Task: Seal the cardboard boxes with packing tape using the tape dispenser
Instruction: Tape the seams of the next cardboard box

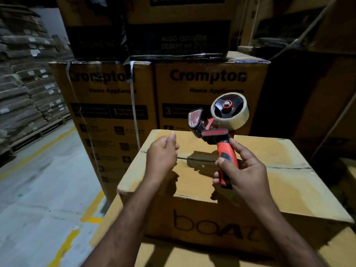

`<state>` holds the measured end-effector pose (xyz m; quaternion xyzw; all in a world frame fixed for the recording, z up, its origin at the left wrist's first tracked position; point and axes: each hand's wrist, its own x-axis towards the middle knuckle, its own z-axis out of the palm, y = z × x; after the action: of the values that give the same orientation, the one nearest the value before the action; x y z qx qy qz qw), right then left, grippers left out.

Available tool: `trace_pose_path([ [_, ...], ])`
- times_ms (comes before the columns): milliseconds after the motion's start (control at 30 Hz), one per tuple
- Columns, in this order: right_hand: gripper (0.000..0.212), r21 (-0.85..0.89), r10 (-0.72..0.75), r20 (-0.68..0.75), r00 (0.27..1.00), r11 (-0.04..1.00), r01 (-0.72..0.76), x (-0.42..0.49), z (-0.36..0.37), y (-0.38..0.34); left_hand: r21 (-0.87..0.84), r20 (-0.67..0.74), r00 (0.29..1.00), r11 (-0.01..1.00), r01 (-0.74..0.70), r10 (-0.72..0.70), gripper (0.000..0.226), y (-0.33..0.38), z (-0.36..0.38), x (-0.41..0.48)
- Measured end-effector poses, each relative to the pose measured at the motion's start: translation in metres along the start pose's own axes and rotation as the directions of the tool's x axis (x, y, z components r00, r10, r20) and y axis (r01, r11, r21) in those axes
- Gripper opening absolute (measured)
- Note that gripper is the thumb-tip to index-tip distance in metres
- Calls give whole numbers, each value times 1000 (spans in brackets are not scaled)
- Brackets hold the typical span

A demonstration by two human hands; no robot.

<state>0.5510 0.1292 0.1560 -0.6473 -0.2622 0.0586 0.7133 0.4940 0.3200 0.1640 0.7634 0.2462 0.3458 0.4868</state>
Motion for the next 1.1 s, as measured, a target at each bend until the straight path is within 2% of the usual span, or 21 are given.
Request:
trace_pose_path([
  [100, 60, -46, -41, -59, 997, 998, 38, -4, -20, -8, -66, 208, 968, 985, 160, -143, 45, 7, 25, 5],
  [200, 60, -81, -68, -127, 990, 995, 58, -7, -42, -16, -266, 473, 844, 874, 408, -250, 29, 13, 50, 2],
  [267, 60, -94, -78, -172, 982, 994, 63, -8, -55, -21, -328, 553, 791, 804, 495, -262, 18, 19, 70, 2],
  [400, 60, -135, -104, -251, 963, 988, 71, -13, -80, -30, -357, 622, 723, 713, 603, -300, 4, 33, 108, 4],
  [500, 60, -174, -119, -288, 950, 982, 70, -16, -97, -33, -348, 674, 659, 644, 682, -334, 16, 42, 129, 4],
  [567, 60, -192, -127, -310, 942, 979, 69, -19, -107, -33, -294, 769, 548, 579, 761, -329, 24, 49, 139, 7],
  [633, 60, -215, -134, -321, 938, 974, 66, -20, -115, -33, -198, 873, 383, 496, 845, -303, 57, 58, 148, 13],
  [700, 61, -222, -135, -333, 933, 973, 62, -21, -122, -32, -159, 914, 303, 448, 880, -271, 94, 65, 160, 20],
  [767, 61, -225, -133, -348, 928, 973, 55, -22, -130, -29, -158, 925, 279, 405, 901, -259, 107, 73, 171, 24],
  [800, 61, -235, -135, -355, 925, 971, 51, -23, -134, -28, -167, 925, 283, 396, 903, -255, 103, 76, 175, 26],
  [900, 61, -268, -152, -361, 920, 962, 53, -25, -143, -23, -195, 913, 319, 416, 888, -254, 59, 82, 186, 33],
  [967, 62, -283, -161, -364, 918, 957, 56, -26, -153, -20, -198, 905, 343, 467, 862, -250, 34, 86, 191, 35],
  [1100, 63, -314, -150, -360, 921, 949, 32, -25, -174, -15, -113, 870, 402, 680, 725, -284, 18, 93, 208, 49],
])
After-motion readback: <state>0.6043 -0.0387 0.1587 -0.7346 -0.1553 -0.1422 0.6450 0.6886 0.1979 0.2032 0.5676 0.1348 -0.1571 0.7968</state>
